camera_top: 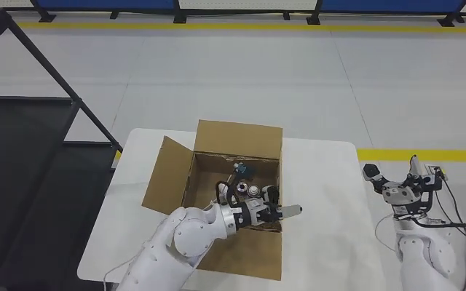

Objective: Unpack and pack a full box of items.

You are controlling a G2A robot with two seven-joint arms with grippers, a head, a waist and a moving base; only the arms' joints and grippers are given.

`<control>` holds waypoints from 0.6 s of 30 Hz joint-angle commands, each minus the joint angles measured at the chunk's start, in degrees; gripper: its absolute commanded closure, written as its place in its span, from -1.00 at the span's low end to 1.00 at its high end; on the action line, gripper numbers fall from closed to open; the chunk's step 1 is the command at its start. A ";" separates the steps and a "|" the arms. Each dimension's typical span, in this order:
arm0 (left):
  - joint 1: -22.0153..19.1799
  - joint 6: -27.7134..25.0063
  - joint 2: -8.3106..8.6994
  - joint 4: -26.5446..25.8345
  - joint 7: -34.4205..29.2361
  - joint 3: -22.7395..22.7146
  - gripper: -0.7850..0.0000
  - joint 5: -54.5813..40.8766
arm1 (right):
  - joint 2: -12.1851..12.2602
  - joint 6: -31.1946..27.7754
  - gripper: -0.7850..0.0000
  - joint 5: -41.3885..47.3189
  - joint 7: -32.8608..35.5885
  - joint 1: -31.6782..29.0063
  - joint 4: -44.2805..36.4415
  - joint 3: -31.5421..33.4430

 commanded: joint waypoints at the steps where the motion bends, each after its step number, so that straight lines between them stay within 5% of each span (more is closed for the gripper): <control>1: -1.66 -0.18 -0.95 2.38 1.68 2.51 -1.00 -0.14 | 0.26 -0.09 -1.00 1.22 0.44 -0.16 1.03 1.45; 10: -9.01 1.14 -5.46 14.31 2.85 11.04 -1.00 -3.81 | 1.14 0.01 -1.00 3.28 2.25 0.13 4.04 4.39; 18: -12.97 3.68 -8.40 21.48 1.63 14.01 -1.00 -5.98 | 1.43 -0.28 -1.00 1.88 1.54 0.90 5.01 3.23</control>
